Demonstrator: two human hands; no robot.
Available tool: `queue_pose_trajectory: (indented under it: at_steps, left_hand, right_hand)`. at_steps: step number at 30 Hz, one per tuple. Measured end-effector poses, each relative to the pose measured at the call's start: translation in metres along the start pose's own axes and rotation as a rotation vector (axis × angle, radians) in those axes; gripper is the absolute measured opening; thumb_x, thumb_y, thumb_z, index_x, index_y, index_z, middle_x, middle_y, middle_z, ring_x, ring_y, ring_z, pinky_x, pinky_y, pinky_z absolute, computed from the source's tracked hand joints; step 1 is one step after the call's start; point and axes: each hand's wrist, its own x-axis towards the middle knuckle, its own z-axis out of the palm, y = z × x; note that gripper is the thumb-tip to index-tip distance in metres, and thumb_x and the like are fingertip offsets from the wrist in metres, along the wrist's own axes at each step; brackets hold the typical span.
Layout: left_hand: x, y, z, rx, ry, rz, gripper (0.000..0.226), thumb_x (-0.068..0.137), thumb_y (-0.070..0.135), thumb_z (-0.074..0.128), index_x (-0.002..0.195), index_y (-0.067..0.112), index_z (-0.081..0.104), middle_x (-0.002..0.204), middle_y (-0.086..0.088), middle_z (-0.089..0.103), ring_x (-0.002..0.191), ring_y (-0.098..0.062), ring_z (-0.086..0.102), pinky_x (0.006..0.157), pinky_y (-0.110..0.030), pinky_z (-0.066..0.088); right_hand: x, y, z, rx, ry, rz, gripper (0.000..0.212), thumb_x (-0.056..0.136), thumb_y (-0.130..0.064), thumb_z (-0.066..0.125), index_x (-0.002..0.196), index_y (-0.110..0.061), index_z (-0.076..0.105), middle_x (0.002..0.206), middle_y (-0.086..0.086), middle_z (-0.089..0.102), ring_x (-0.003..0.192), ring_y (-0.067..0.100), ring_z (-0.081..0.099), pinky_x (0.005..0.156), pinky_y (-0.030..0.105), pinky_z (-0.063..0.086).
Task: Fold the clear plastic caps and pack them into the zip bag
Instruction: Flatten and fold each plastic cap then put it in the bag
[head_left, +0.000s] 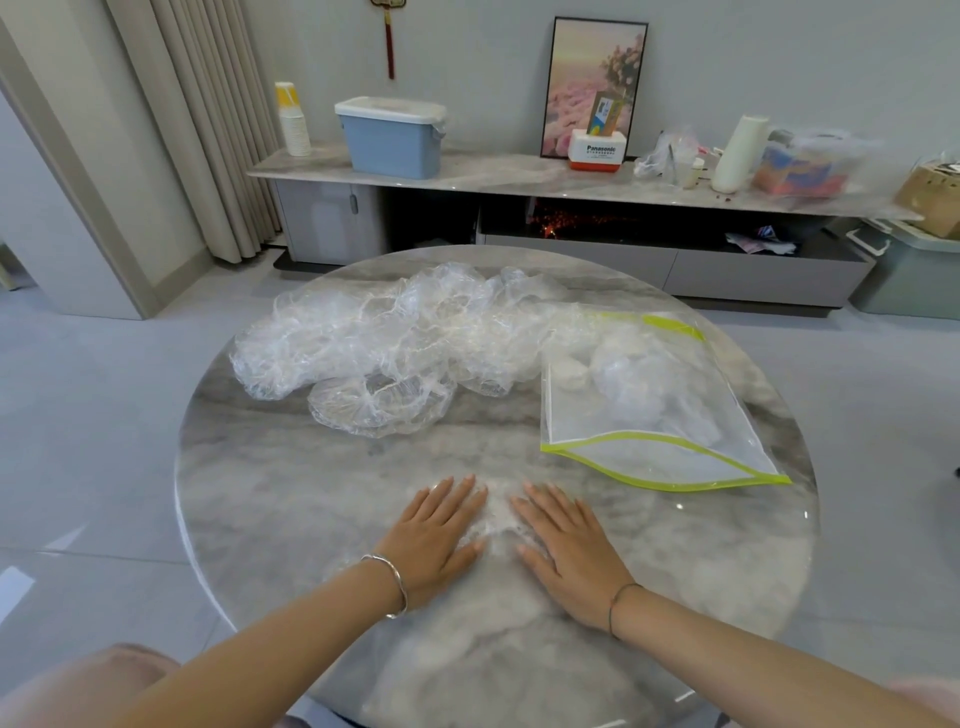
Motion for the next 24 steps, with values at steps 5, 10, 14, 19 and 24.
queue_pose_trajectory:
  at_steps: [5,10,14,19,24]
  left_hand:
    - [0.003,0.004,-0.001,-0.005,-0.020,-0.012,0.097,0.063,0.074,-0.030,0.147,0.028,-0.011,0.156,0.007,-0.012,0.144,-0.017,-0.013,0.106,-0.031,-0.024]
    - [0.000,0.001,-0.016,0.036,0.090,-0.006,0.066,0.095,0.053,0.001,0.134,0.028,0.048,0.131,0.002,0.054,0.116,-0.017,0.056,0.105,-0.028,0.035]
    - [-0.001,-0.002,-0.032,-0.017,0.085,-0.061,0.087,0.073,0.054,-0.011,0.135,0.029,0.044,0.121,0.002,0.047,0.113,-0.017,0.041,0.101,-0.030,0.030]
    - [-0.003,-0.009,-0.039,-0.052,-0.006,-0.071,0.088,0.068,0.047,-0.008,0.137,0.025,0.041,0.122,0.003,0.047,0.116,-0.014,0.036,0.098,-0.021,0.024]
    - [-0.009,-0.012,-0.038,-0.034,0.081,0.022,0.067,0.069,0.030,0.019,0.128,0.018,0.049,0.138,0.000,0.040,0.128,-0.015,0.027,0.112,-0.032,0.021]
  right_hand:
    - [-0.001,0.002,0.004,-0.027,-0.061,-0.026,0.079,0.066,-0.073,-0.016,0.140,-0.045,-0.015,0.150,-0.021,-0.020,0.142,0.008,-0.020,0.111,0.028,-0.018]
    - [0.000,-0.001,-0.007,0.018,0.014,-0.059,0.080,0.080,-0.074,-0.003,0.149,-0.036,0.008,0.157,-0.015,-0.001,0.144,0.007,-0.012,0.112,0.027,-0.019]
    - [0.002,-0.007,-0.018,0.067,0.206,-0.262,0.059,0.097,-0.056,0.013,0.140,-0.026,0.040,0.150,-0.006,0.033,0.141,0.008,0.015,0.116,0.032,-0.001]
    - [-0.001,-0.008,-0.014,0.051,0.103,-0.364,0.068,0.091,-0.066,0.015,0.140,-0.027,0.042,0.146,-0.009,0.039,0.138,0.007,0.027,0.115,0.026,-0.002]
    - [0.000,0.000,-0.005,0.003,0.025,-0.374,0.084,0.078,-0.079,0.037,0.145,-0.029,0.032,0.152,-0.010,0.028,0.140,0.006,0.019,0.114,0.028,0.002]
